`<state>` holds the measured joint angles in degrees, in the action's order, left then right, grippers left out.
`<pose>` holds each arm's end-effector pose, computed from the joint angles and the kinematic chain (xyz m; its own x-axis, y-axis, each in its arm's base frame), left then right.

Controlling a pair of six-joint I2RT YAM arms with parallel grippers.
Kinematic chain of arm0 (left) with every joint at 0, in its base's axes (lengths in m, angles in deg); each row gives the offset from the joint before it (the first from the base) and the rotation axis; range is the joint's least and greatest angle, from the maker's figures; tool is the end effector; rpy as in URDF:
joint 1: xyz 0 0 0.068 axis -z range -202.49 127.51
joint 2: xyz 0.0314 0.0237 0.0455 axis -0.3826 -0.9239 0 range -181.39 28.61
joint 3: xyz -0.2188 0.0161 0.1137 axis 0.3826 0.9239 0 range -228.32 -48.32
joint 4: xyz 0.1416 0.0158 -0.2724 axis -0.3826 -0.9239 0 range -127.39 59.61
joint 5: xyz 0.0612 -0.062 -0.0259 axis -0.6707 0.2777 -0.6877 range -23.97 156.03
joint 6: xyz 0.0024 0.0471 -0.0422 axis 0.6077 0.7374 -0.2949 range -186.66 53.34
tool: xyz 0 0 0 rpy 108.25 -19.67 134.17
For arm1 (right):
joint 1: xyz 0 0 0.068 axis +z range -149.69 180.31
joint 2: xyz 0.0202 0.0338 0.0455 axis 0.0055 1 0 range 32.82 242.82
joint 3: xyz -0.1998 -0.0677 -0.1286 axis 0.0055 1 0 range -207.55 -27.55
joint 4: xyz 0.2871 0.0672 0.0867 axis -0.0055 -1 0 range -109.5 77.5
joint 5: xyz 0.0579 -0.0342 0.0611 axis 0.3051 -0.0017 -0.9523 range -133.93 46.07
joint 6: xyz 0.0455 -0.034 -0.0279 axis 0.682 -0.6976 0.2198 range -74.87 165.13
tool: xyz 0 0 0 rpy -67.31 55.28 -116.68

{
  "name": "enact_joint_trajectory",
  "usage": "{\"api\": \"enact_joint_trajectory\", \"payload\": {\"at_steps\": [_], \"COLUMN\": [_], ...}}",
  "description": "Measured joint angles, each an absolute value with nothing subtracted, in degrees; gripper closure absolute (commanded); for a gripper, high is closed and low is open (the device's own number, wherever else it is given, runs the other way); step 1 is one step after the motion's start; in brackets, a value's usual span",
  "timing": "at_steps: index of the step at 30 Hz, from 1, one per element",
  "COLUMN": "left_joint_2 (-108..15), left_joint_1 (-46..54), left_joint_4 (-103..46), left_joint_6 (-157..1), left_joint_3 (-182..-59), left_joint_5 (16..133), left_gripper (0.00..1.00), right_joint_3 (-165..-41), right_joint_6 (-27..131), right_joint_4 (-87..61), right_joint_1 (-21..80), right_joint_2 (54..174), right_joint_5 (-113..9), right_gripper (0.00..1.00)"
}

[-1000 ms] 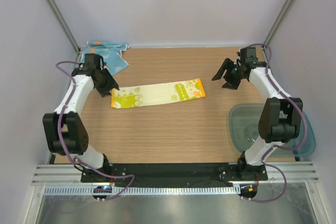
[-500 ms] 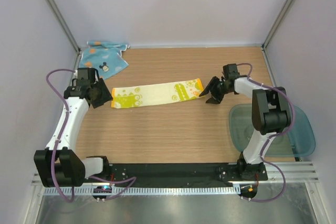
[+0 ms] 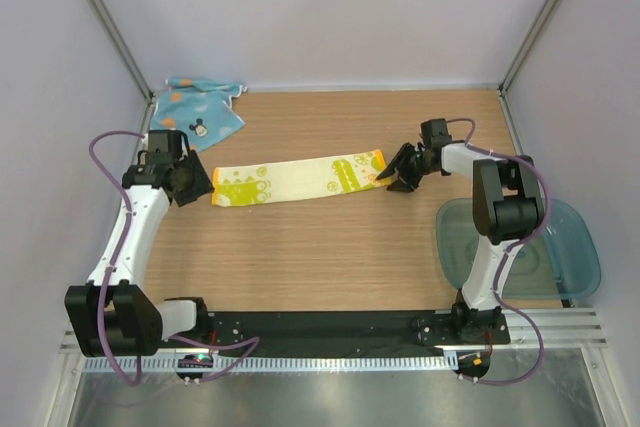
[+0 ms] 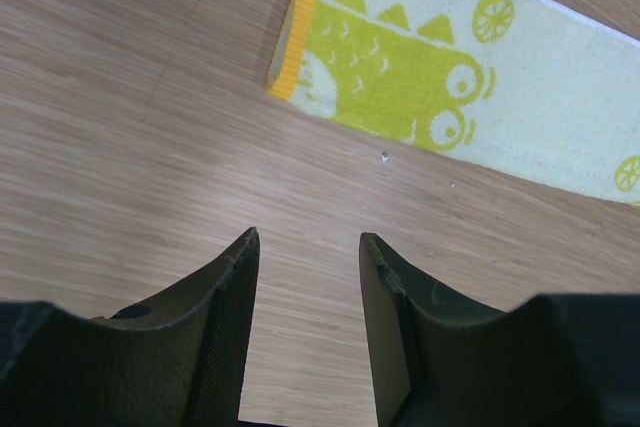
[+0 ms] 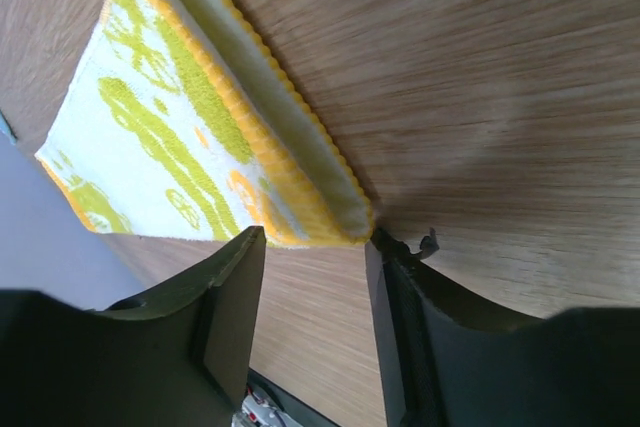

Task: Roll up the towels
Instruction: Fold the towel

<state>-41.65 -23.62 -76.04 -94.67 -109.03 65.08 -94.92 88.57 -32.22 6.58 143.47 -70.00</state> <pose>0.3092 0.0068 0.2466 -0.7112 -0.4836 -0.5102 -0.4114 0.8748 -0.2559 0.4071 0.0662 0.0732 -0.8468 0.5285 -0.0603 0.3939 0.6993 0.5965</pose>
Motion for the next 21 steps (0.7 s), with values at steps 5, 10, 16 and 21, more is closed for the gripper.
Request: {"api": "enact_joint_trajectory", "payload": {"at_steps": [5,10,16,21], "left_joint_2": [-41.7,-42.0,-42.0,-42.1], "left_joint_1": [-23.6,-23.6,-23.4,-23.2], "left_joint_4": [-75.9,-75.9,-75.9,-75.8], "left_joint_6": [-94.7,-94.7,-94.6,-94.6], "left_joint_3": [-109.0,-109.0,-109.0,-109.0], "left_joint_5": [65.1,65.1,65.1,65.1], "left_gripper": [0.55,0.55,0.55,0.55], "right_joint_3": [-95.4,-95.7,-98.4,-101.4], "right_joint_6": [88.0,87.1,83.1,78.3], "right_joint_4": [-32.2,-32.3,-36.1,-42.0], "right_joint_1": [6.2,5.6,5.1,4.9], "right_joint_2": [144.3,145.0,145.4,144.8], "right_joint_5": [-69.1,-68.5,-64.4,-57.3], "right_gripper": [0.71,0.88,0.96,0.98]}}
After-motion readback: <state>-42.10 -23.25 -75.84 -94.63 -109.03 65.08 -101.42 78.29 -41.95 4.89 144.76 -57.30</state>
